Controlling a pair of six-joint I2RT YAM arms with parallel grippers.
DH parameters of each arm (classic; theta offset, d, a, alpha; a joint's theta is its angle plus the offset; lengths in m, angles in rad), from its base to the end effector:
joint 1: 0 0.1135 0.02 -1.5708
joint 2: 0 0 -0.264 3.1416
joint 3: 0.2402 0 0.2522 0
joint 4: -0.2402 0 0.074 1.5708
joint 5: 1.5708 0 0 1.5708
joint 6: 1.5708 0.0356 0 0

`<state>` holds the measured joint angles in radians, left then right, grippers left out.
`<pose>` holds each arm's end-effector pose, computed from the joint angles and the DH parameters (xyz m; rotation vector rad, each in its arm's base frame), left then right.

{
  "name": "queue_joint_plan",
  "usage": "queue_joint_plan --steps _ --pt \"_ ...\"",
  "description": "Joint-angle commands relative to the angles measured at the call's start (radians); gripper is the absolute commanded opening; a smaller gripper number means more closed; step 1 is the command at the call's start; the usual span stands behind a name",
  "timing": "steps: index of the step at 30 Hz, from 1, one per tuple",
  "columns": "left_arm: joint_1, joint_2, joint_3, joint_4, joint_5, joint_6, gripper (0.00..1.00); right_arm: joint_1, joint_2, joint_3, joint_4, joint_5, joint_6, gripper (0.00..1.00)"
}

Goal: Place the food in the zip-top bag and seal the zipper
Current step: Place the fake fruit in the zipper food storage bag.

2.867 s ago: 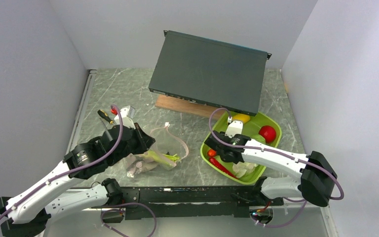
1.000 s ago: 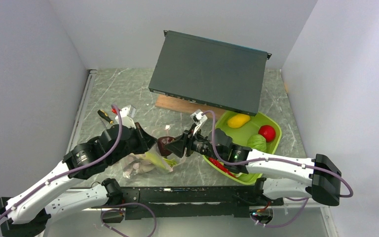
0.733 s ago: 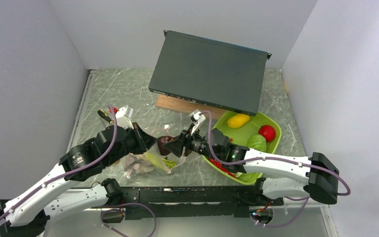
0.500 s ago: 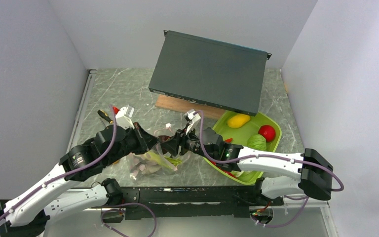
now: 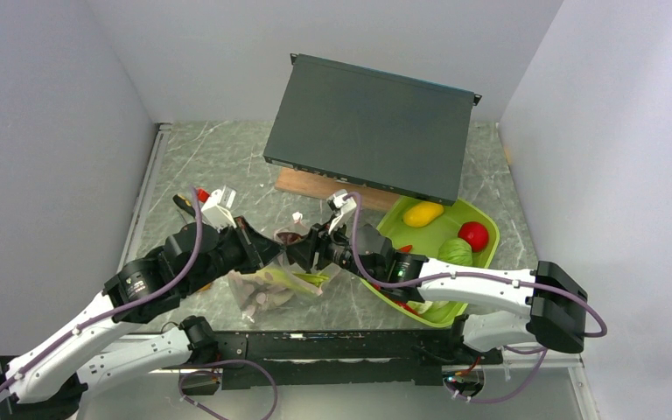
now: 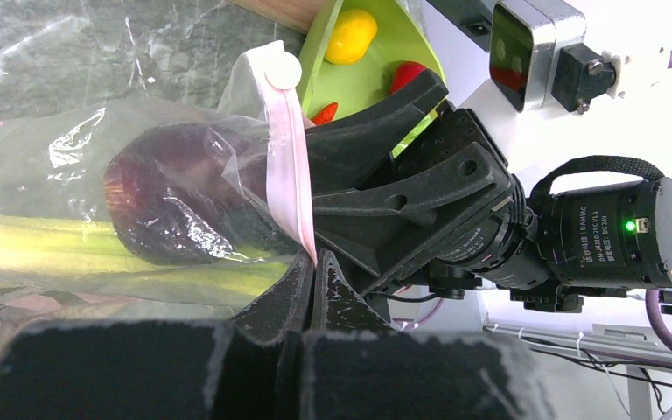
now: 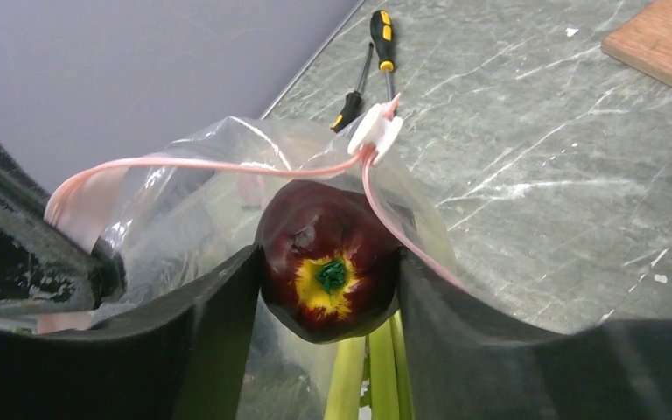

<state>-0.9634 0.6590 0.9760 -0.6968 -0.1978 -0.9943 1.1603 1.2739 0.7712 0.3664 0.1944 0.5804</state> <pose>0.0779 -0.0999 0.3681 -0.1740 2.1019 -1.0667 0.1237 0.2671 0.2857 -0.3744 1.8000 1.1065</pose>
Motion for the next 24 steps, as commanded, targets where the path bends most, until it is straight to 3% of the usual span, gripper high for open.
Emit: queue_joint_plan --steps 1,3,6,15,24 --pt "0.001 -0.015 -0.003 0.073 0.014 -0.030 0.00 0.003 0.024 0.064 0.053 0.030 0.010 0.71" --pt "0.001 -0.022 -0.009 0.073 0.008 -0.033 0.00 0.003 0.025 0.069 0.033 0.029 0.012 0.81" --pt "0.002 -0.026 -0.011 0.064 -0.001 -0.035 0.00 0.001 0.010 0.056 0.038 0.019 0.000 0.87" --pt "0.002 -0.041 -0.005 0.027 -0.031 -0.033 0.00 0.002 -0.074 0.070 -0.062 0.006 -0.030 0.85" --pt "0.002 -0.050 -0.015 -0.006 -0.069 -0.032 0.00 0.002 -0.228 0.091 -0.291 0.099 -0.062 0.81"
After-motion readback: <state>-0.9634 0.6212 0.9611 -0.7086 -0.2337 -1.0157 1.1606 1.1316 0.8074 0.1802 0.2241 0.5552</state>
